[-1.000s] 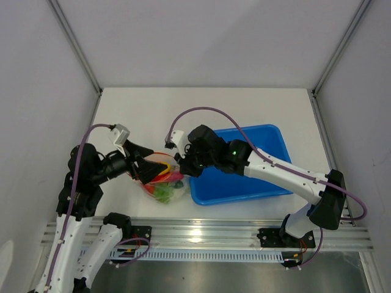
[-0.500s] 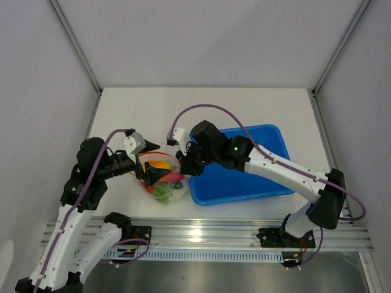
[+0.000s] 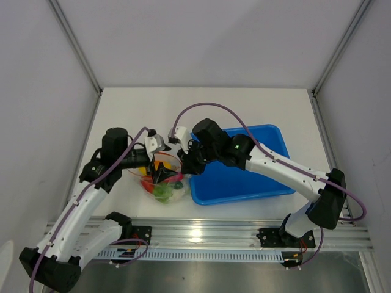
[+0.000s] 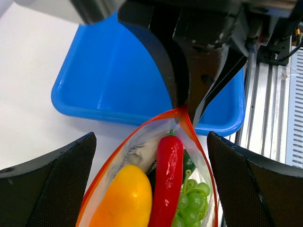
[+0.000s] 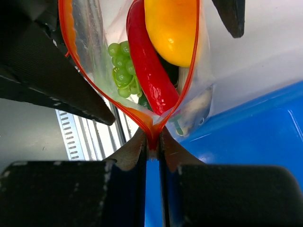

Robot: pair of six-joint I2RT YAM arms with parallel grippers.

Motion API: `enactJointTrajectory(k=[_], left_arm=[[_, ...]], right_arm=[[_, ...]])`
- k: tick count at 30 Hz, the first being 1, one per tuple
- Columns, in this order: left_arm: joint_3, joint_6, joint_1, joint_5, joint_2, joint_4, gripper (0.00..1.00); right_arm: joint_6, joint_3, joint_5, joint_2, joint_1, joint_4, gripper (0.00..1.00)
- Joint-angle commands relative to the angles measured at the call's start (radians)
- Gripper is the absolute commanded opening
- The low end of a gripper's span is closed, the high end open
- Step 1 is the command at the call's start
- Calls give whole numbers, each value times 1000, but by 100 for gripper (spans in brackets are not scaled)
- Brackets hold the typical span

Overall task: Place the food in the zip-top bag and seal the zipper
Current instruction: Adjust the zipper food storage bag at the center of the board.

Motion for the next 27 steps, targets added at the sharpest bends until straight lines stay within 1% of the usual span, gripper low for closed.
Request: enactJointTrajectory(k=[1, 5, 8, 11, 14, 16, 17, 18, 22, 23, 25, 27], left_arm=[[-4, 74, -10, 60, 16, 40, 99], [-4, 89, -15, 71, 71, 25, 99], [-20, 97, -26, 42, 81, 37, 100], [-32, 97, -27, 26, 64, 64, 100], [-66, 79, -27, 0, -2, 145, 100], [-55, 85, -27, -14, -13, 137, 99], [-46, 92, -27, -20, -4, 82, 98], [-12, 99, -27, -14, 9, 56, 97], [-11, 82, -29, 20, 35, 28, 87], [-9, 83, -30, 20, 35, 17, 80], [-9, 79, -43, -11, 33, -14, 77], [-15, 68, -67, -56, 21, -24, 70]], right_arm=[[-19, 49, -25, -13, -9, 21, 0], [-18, 57, -43, -6, -16, 25, 0], [-19, 60, -48, 0, -16, 22, 0], [-22, 61, -43, 0, -16, 18, 0], [-24, 61, -46, 3, -18, 16, 0], [-24, 63, -46, 5, -19, 16, 0], [-24, 64, -46, 5, -18, 16, 0], [-24, 66, -46, 6, -18, 18, 0], [-22, 78, -40, 14, -18, 15, 0], [-21, 84, -37, 16, -18, 13, 0], [-22, 87, -32, 16, -18, 11, 0], [-22, 89, -28, 13, -19, 15, 0]])
